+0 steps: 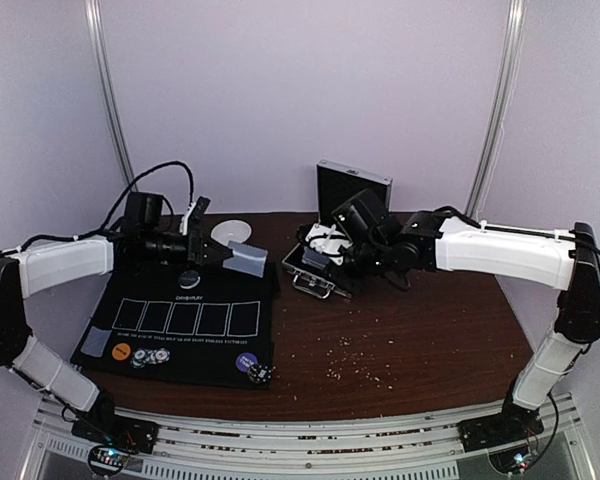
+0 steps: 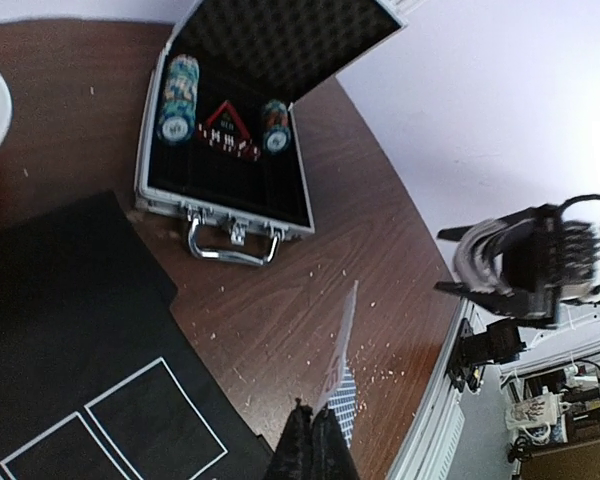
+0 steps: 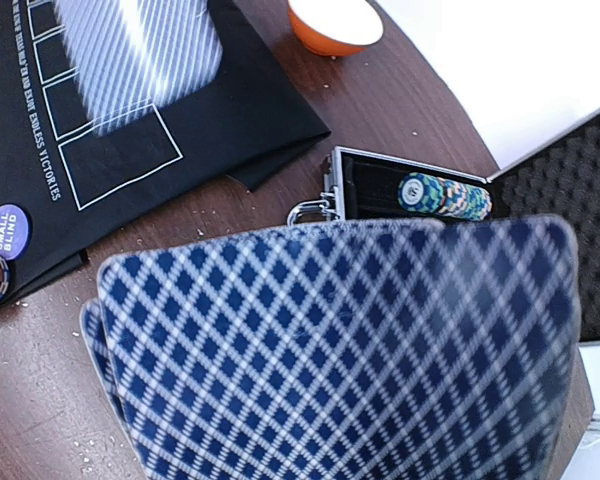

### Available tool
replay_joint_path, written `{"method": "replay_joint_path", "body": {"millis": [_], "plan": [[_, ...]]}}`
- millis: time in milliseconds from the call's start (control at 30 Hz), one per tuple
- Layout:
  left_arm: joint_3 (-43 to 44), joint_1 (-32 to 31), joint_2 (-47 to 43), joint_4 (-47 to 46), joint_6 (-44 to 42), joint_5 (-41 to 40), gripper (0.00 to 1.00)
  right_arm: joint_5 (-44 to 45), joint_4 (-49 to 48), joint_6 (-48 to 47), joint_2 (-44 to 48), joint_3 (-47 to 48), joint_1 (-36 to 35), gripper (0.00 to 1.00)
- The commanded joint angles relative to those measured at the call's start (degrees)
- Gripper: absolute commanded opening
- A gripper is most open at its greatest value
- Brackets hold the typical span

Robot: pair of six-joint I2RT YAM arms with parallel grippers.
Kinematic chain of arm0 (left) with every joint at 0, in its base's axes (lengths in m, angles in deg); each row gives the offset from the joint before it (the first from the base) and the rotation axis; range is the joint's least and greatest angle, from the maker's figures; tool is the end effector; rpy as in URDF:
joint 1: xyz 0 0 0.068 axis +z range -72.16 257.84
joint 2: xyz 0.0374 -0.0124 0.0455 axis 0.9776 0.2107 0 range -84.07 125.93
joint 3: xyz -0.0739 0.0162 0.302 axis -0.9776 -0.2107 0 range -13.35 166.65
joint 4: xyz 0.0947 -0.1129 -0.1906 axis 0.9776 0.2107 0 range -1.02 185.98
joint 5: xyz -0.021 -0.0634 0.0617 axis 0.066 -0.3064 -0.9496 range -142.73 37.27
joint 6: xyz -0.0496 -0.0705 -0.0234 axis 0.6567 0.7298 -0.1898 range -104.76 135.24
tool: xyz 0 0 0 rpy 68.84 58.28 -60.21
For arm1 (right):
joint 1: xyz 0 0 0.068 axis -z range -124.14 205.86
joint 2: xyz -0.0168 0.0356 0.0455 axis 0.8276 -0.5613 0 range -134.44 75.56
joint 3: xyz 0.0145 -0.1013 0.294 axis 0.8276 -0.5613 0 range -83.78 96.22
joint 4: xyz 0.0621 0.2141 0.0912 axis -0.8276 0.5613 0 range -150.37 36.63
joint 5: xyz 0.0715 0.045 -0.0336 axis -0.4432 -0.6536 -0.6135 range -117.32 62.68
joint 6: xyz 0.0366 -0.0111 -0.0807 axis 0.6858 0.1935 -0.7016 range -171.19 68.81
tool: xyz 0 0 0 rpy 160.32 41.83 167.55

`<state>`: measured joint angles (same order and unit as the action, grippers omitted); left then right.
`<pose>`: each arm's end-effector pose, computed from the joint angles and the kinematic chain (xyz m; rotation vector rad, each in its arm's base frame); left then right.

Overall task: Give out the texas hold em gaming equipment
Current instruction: Distribute the poker card in the small blind area.

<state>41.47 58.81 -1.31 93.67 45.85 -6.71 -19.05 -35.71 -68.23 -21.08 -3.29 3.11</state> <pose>0.2797 -0.1570 0.2936 0.2854 2.2305 -1.3474 0.2523 0.3126 0.3107 -1.2413 1.9119 0.1629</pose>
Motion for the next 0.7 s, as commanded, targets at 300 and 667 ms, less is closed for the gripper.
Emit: {"method": "replay_joint_path", "body": {"millis": [300, 667], "plan": [[4.39, -18.83, 19.06, -1.67, 4.1, -5.51, 0.0, 0.56, 1.61, 2.46, 4.88, -1.16, 0.24, 0.4], [25.84, -20.99, 29.39, 38.89, -33.88, -4.56, 0.0, 1.24, 3.21, 2.69, 7.61, -3.07, 0.23, 0.4]]}}
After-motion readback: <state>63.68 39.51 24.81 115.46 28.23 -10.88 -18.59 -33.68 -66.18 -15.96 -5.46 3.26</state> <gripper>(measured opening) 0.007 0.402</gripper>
